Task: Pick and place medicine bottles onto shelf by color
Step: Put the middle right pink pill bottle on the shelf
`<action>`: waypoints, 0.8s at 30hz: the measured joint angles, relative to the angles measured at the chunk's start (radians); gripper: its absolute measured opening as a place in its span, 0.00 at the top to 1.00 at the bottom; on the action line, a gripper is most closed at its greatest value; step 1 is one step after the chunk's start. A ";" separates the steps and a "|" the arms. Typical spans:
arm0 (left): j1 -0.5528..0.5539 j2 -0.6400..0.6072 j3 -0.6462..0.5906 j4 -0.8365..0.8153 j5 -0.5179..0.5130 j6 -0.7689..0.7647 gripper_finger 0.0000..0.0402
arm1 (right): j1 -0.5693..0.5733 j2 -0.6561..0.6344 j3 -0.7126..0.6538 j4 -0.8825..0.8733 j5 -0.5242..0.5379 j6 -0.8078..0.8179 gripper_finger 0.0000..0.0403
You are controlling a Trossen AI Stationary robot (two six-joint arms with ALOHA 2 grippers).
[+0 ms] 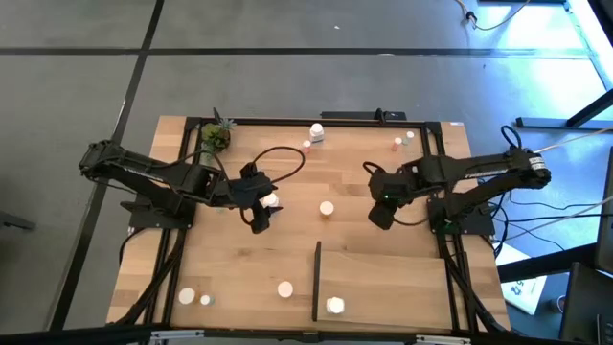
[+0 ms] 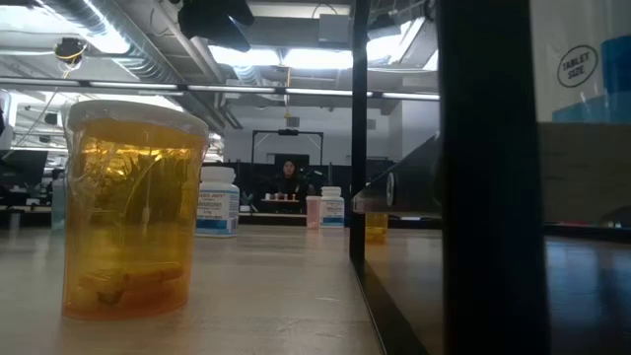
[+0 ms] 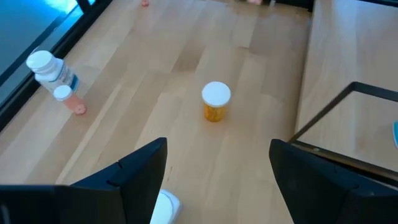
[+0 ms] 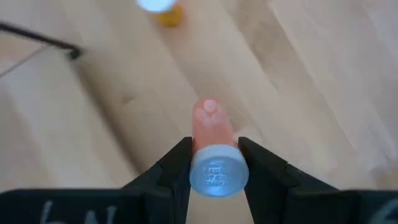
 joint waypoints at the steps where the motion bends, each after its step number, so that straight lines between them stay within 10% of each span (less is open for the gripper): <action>1: -0.004 0.000 0.000 0.000 0.000 0.000 0.31 | 0.019 0.000 0.010 -0.001 0.000 0.000 0.70; 24: -0.093 0.000 0.000 0.001 0.013 0.024 0.31 | 0.377 0.247 0.353 -0.028 -0.026 0.004 0.70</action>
